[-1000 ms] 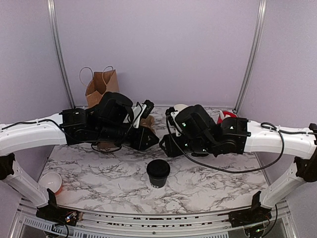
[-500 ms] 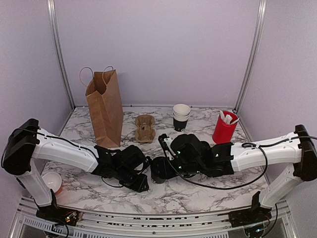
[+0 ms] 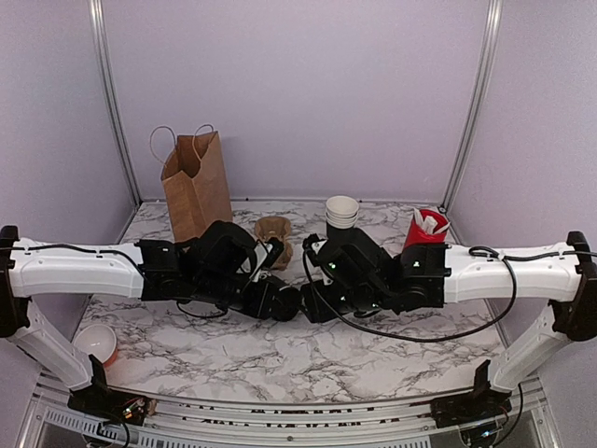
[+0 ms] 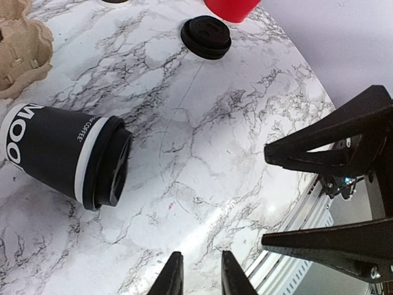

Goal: Pack the takeout coffee

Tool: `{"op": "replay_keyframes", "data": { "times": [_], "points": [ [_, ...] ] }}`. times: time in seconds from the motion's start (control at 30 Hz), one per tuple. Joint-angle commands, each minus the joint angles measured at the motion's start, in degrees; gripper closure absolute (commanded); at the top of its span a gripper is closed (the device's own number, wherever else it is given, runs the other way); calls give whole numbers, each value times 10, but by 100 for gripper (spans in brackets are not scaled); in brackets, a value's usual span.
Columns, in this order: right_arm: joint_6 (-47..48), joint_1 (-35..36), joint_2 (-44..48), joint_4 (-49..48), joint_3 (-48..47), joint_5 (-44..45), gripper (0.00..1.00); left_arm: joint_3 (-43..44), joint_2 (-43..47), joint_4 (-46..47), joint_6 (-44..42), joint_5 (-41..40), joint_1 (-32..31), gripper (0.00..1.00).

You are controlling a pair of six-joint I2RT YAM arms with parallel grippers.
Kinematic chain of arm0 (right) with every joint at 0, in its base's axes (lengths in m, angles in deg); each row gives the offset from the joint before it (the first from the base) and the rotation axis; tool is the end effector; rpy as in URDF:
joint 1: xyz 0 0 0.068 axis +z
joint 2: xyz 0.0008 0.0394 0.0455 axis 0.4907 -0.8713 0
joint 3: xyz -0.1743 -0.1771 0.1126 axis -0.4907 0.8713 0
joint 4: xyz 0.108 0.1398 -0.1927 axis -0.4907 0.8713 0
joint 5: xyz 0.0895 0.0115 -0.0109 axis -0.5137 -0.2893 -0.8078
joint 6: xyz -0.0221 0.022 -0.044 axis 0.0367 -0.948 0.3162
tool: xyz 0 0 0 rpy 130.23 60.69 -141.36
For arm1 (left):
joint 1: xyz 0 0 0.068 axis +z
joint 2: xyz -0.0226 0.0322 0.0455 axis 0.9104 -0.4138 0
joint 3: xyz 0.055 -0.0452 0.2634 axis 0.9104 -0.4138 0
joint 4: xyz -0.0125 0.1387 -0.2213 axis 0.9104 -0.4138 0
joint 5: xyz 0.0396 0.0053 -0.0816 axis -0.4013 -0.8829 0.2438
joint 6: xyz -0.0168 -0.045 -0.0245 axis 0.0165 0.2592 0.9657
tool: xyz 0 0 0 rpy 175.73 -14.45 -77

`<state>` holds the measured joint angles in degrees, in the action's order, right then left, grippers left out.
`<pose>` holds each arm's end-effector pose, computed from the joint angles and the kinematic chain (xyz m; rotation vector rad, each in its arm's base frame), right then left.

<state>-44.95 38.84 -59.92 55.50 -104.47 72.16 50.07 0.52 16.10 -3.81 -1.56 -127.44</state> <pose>0.1280 0.2964 0.2740 -0.5468 2.3729 0.5673 0.1553 -0.2957 0.2632 0.6481 2.3145 -0.9236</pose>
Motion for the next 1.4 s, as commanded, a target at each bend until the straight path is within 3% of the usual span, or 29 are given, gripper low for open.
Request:
{"op": "replay_keyframes", "data": {
  "times": [0.0, 0.27, 0.43, 0.67, 1.03, 1.37],
  "points": [
    [42, -15, 5, 13, -4, 16, 46, 12, 28, -39, -13, -31, 20, 75],
    [95, -66, -19, -141, 47, -55, 15, 6, 11, -39, -22, -51, 85, 54],
    [128, -83, -39, -247, 92, -75, 6, 45, -56, -36, -45, -58, 127, 46],
    [156, -86, -52, -396, 161, -60, 0, 115, -161, -33, -57, -72, 166, 32],
    [206, -70, -144, -580, 201, -36, 0, 138, -230, -31, -38, -41, 180, 32],
    [198, -61, -256, -605, 155, 4, 3, 111, -230, -13, -22, -20, 180, 35]
  ]
}}
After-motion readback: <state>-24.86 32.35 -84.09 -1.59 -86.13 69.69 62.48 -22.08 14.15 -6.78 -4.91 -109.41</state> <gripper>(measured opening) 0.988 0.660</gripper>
